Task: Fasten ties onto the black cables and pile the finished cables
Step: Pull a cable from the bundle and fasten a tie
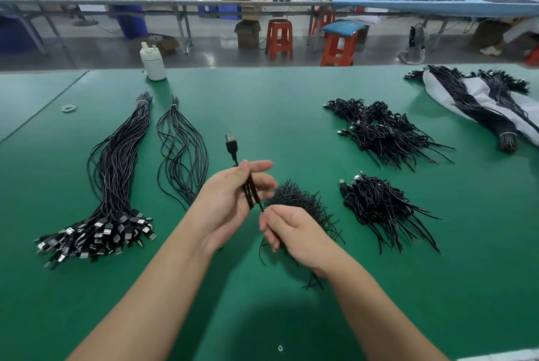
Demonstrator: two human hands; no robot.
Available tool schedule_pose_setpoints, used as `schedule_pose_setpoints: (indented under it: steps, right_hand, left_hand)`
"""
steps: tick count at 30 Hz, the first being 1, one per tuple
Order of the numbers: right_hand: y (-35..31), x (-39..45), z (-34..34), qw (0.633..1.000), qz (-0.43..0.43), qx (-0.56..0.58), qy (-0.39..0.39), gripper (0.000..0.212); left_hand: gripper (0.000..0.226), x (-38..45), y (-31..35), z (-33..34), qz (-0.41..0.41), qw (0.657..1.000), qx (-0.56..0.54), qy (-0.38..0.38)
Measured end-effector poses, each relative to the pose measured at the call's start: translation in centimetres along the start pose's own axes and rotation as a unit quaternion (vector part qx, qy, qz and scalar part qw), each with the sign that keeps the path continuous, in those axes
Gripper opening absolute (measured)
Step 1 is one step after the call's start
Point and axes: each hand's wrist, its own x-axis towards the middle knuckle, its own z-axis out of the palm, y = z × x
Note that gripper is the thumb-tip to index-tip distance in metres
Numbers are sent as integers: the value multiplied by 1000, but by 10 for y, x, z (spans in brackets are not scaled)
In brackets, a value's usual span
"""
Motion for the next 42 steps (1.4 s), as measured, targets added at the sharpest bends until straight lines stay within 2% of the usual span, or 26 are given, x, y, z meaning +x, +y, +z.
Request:
schedule_pose_setpoints:
  steps: [2,3,4,5,6,8,9,11,13,15,17,20,22,23,25,26,27,30,33,36,37,42]
  right_hand:
    - [1,3,-3,987,-1,-154,50,34]
    - [2,4,-4,980,-1,-188,61,30]
    - [2,5,-5,981,-4,-187,59,21]
    - [1,5,-6,989,-8,-145,38,8]
    - [-1,5,-6,997,-9,-74,3,7]
    - [-5,7,-8,996,-10,77,-31,31]
    - [-7,7,-8,994,-8,110,-20,40]
    - [-10,9,-6,994,-20,108,28,42]
    - [-10,9,-4,993,-21,88,75,32]
    - [-4,9,-5,992,-13,92,83,30]
    - [0,8,-5,992,-16,98,73,38]
    - [9,10,-5,994,-12,20,110,32]
    - [14,10,-4,987,-26,-93,126,21]
    - [17,10,-2,977,-41,-170,125,20]
    - [20,11,2,950,-58,-289,107,25]
    - [20,10,4,945,-54,-308,99,28]
    - [19,10,6,945,-48,-308,97,29]
    - [14,11,10,941,-30,-316,113,34]
    - [10,10,7,927,-5,-350,133,27]
    - [9,6,4,921,0,-374,112,20]
    - [9,6,4,920,-1,-378,106,20]
    - [12,7,-1,920,2,-383,77,19]
  left_hand:
    - [34,1,-2,5,-5,1000,6,19]
    - [32,1,-3,6,-8,1000,4,25]
    - [31,2,-4,7,-12,1000,2,28]
    - [30,2,-4,8,-17,999,0,28]
    - [29,2,-5,8,-22,999,0,24]
    - [29,2,-7,8,-27,1000,12,1]
    - [30,1,-8,9,-31,999,22,-12]
    - [31,0,-10,9,-53,997,33,-40]
    - [32,0,-9,6,-84,993,40,-70]
    - [34,1,-5,1,-115,986,68,-105]
    - [38,2,-3,-4,-140,976,106,-128]
    - [37,0,-3,-3,-168,966,178,-87]
    - [37,-1,-6,2,-147,939,310,-33]
    - [38,-1,-7,6,-127,904,409,-7]
    - [41,-4,-10,14,-79,806,585,38]
    - [42,-5,-11,19,-57,776,626,50]
    - [43,-7,-12,23,-42,765,640,58]
    - [44,-7,-15,24,-24,745,661,83]
    - [41,-5,-19,12,19,704,702,101]
    - [26,-4,-15,4,22,748,662,36]
    - [22,-4,-14,2,32,754,656,13]
    - [25,4,-12,-2,47,730,681,-32]
